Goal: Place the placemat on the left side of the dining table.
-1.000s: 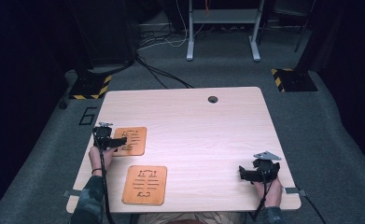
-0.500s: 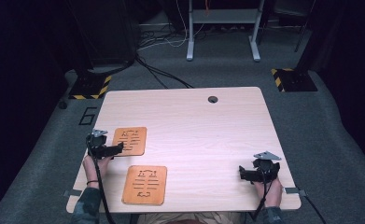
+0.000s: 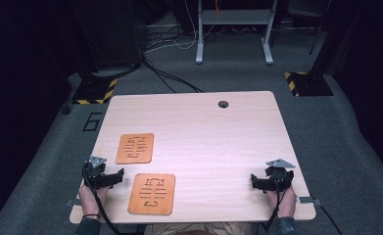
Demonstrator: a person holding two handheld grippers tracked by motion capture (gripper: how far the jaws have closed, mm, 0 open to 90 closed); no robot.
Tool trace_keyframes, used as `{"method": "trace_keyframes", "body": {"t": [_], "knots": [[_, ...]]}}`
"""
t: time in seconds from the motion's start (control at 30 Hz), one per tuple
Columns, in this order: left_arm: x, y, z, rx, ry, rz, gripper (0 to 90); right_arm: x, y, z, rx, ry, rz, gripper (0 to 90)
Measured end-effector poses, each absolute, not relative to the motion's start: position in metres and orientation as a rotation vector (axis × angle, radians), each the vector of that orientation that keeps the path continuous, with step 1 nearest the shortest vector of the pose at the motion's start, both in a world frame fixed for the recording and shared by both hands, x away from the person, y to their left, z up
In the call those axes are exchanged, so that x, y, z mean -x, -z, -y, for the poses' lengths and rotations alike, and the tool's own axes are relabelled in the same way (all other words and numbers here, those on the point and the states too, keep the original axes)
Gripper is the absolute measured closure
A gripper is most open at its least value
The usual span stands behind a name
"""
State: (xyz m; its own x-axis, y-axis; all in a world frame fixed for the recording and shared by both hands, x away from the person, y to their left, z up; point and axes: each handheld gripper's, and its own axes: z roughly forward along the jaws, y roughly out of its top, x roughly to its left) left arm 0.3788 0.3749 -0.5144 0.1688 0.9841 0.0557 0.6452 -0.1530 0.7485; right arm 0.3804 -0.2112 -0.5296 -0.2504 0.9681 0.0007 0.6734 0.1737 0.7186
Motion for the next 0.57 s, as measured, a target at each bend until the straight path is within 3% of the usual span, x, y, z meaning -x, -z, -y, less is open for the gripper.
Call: {"method": "trace_keyframes", "body": {"t": [0.57], "knots": [[-0.372,0.532,-0.386,-1.851,-0.678,-1.587,2.7,-0.38,0.53,0.211,-1.548,-0.842,-1.989,0.0]]}}
